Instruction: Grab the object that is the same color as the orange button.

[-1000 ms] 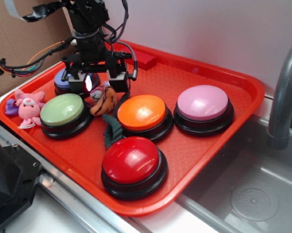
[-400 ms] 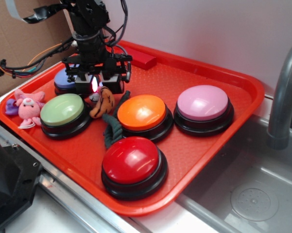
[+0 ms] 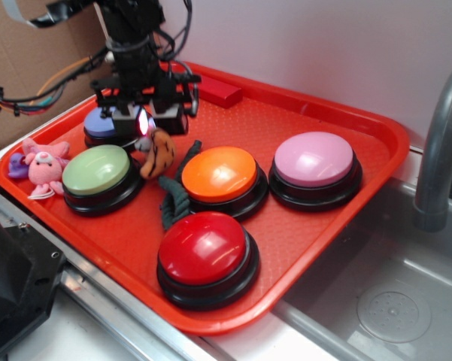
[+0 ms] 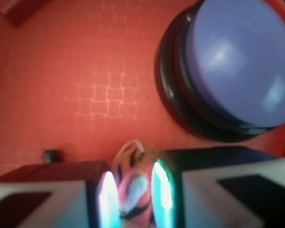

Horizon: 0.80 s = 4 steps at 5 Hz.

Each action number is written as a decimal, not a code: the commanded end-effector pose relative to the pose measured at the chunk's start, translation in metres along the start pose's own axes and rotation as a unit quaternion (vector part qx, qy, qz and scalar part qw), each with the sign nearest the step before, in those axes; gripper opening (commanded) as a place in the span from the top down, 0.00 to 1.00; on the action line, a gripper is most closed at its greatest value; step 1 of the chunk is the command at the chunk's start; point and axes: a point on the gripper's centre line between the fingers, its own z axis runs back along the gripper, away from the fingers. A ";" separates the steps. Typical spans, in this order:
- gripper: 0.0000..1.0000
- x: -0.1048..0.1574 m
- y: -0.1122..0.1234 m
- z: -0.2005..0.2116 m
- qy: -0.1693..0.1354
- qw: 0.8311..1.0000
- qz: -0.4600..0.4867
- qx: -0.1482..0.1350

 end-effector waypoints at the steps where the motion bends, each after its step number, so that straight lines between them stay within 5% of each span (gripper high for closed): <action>1: 1.00 0.026 -0.012 0.064 -0.028 0.996 -0.077 -0.037; 2: 1.00 0.031 -0.028 0.087 -0.011 0.986 -0.163 -0.026; 4: 1.00 0.021 -0.048 0.116 -0.028 0.966 -0.253 -0.051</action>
